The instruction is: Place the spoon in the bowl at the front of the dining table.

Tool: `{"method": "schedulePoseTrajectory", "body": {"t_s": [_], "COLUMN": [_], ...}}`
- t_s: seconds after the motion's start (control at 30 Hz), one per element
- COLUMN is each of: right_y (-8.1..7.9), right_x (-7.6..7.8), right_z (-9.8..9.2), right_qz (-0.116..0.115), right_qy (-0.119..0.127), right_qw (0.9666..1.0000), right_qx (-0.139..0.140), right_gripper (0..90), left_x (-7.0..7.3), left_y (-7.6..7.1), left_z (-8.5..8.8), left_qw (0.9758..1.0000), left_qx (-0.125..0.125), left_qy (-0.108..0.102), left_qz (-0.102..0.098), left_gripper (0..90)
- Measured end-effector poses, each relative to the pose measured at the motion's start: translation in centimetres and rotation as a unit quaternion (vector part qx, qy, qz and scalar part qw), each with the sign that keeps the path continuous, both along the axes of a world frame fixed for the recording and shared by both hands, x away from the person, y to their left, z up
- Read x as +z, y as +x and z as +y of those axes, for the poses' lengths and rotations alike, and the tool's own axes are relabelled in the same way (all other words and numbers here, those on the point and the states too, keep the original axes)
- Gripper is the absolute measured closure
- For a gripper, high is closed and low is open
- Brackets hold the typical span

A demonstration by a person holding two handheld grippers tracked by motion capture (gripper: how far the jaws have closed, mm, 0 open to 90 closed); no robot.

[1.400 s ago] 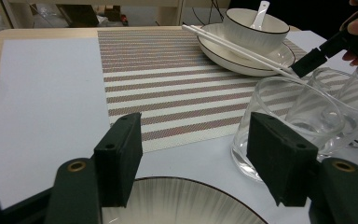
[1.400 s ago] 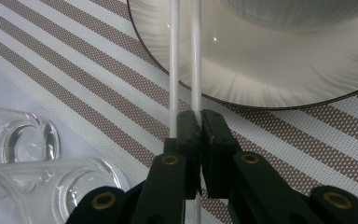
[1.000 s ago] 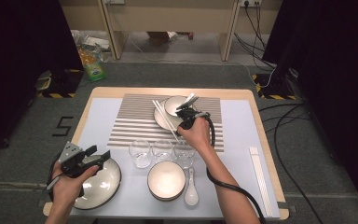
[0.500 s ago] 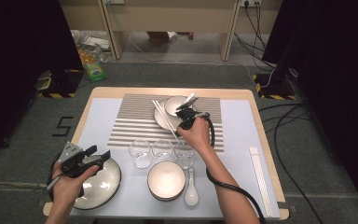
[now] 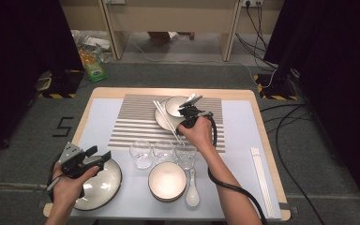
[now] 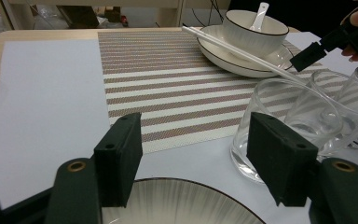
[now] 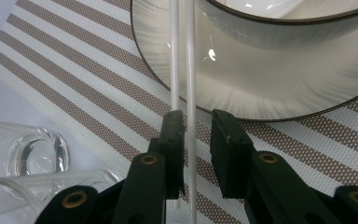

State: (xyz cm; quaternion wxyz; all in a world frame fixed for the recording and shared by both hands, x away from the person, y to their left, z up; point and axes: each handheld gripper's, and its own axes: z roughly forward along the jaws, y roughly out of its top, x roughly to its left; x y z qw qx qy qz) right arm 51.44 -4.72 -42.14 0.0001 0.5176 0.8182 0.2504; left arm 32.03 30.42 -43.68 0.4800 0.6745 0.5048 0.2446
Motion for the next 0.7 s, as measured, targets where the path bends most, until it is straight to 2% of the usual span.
{"method": "schedulePoseTrajectory", "body": {"t_s": [0.43, 0.7], "right_y": [0.3, -0.3], "right_x": [0.3, 1.5], "right_z": [0.7, -0.6], "right_qz": [-0.009, -0.020], "right_qy": [0.004, 0.017], "right_qw": [0.9999, 0.9995], "right_qx": [-0.003, -0.017], "right_gripper": [70.2, 67.9], "left_x": [0.0, 0.2], "left_y": [0.0, 0.6], "left_z": [0.0, -0.8], "left_qw": [1.0000, 0.9999], "left_qx": [-0.001, -0.013], "left_qy": [-0.002, -0.003], "left_qz": [0.000, -0.002], "left_gripper": [35.0, 34.0]}}
